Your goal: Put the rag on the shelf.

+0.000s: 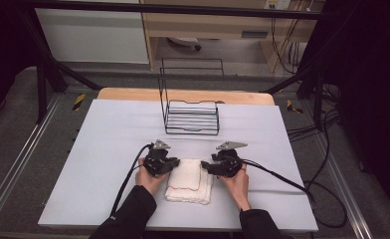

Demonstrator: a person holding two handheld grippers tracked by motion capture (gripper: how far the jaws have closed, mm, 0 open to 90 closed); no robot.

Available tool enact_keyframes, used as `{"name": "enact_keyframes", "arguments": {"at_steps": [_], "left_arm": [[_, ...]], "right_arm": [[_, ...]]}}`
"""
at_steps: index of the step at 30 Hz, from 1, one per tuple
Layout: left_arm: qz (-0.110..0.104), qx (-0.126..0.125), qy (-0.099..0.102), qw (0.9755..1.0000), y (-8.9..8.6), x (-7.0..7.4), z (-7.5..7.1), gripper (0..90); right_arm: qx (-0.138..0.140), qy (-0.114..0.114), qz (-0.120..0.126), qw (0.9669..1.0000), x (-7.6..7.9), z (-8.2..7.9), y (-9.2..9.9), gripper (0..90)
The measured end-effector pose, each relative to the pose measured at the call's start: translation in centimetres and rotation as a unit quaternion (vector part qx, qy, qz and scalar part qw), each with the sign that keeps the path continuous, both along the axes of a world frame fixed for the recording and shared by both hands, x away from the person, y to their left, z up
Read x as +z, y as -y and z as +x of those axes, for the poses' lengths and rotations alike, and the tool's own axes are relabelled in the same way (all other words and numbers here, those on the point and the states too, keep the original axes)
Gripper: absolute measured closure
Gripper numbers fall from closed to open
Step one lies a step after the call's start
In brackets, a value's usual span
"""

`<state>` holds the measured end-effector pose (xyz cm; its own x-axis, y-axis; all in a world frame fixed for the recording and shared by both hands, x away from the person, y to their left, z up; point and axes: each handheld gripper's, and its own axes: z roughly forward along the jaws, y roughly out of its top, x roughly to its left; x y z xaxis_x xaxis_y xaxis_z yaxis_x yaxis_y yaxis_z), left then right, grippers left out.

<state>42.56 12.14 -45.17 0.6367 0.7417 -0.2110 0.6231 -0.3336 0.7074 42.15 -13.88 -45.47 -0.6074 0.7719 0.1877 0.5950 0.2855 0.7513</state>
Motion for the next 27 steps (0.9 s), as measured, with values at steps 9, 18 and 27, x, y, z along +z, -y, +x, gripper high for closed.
{"name": "enact_keyframes", "arguments": {"at_steps": [9,18,27], "left_arm": [[-0.003,-0.002,0.0,1.0,-0.06,-0.08,0.05,80.5],[-0.006,0.002,0.002,1.0,-0.07,-0.14,-0.09,80.3],[-0.011,0.004,0.009,0.9999,-0.18,-0.23,-0.24,81.1]], "right_arm": [[0.008,-0.017,-0.003,0.9998,-0.1,-0.38,-0.04,56.2],[0.005,-0.037,0.01,0.9993,-0.08,-0.8,-0.17,68.3],[0.012,-0.046,0.02,0.9987,-0.05,-0.82,-0.18,77.6]]}}
